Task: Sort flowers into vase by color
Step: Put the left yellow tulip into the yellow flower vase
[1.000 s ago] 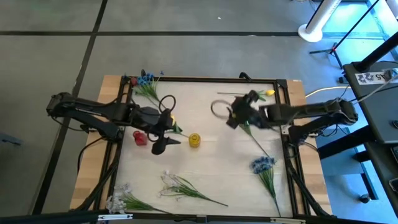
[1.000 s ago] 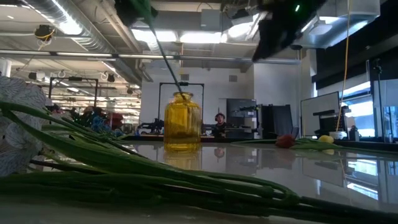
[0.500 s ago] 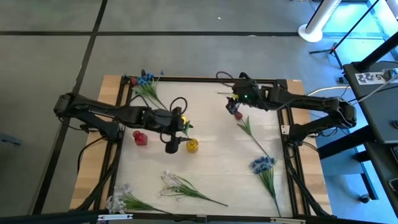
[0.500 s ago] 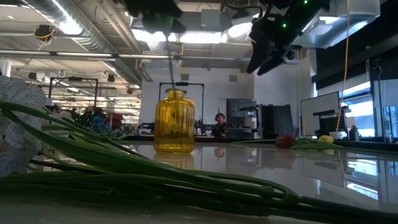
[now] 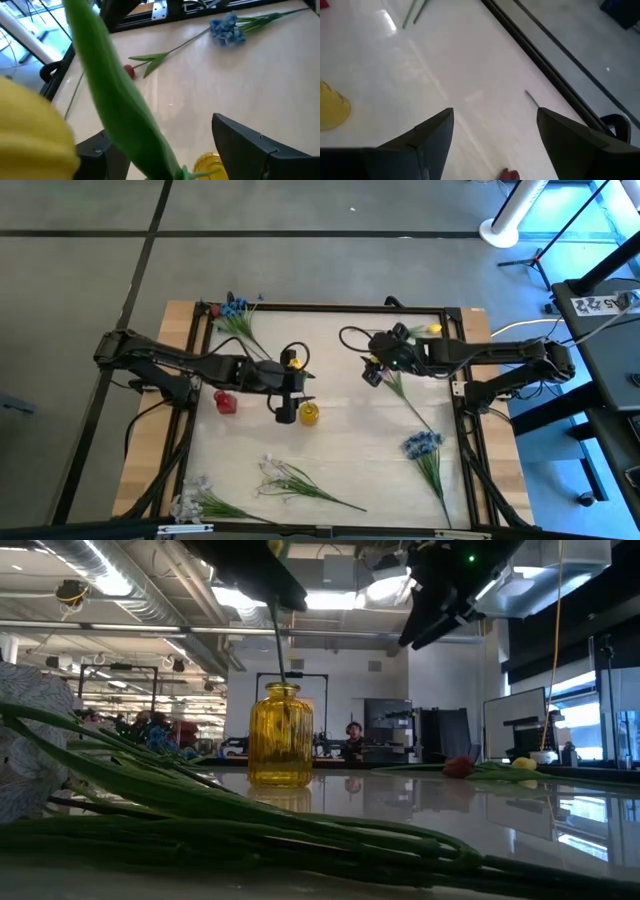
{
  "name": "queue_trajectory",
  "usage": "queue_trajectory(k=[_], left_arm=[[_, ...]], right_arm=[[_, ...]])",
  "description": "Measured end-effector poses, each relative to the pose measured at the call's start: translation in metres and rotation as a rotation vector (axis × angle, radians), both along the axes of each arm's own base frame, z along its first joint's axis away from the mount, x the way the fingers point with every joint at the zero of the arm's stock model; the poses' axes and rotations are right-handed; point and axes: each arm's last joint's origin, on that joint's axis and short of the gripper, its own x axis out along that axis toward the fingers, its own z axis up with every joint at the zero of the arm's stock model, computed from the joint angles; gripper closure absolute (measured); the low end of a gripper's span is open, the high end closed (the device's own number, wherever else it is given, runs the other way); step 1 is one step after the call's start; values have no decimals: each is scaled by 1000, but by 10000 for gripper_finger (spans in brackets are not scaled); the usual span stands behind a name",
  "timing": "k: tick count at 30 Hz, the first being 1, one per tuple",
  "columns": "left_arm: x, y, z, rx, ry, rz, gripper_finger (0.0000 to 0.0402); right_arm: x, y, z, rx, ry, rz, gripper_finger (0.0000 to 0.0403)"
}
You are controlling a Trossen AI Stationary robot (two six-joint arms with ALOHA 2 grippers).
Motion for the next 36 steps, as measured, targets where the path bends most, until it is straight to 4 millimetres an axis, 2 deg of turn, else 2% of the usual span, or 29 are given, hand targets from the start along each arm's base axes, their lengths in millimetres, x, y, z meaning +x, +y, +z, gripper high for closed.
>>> queue_trajectory(k=[4, 9, 18, 21, 25, 30, 36], left_arm=[[-1, -5, 0, 51, 1, 36, 186], [-1, -14, 3, 134, -28, 41, 252], [3, -21, 11, 87, -120, -12, 377], [4, -19, 10, 56, -120, -38, 393], [4, -17, 10, 59, -116, -35, 364], [3, -7, 7, 123, -75, 59, 280], [2, -1, 6, 119, -70, 118, 184]], right_arm=[[1, 5, 2, -33, -19, -8, 118], [3, 9, 4, -72, -43, -27, 118], [6, 8, 8, -102, -91, -33, 118], [7, 8, 9, -99, -98, -29, 118], [6, 8, 8, -99, -90, -26, 118], [7, 9, 8, -79, -88, -6, 118], [8, 8, 8, -94, -100, -21, 118]])
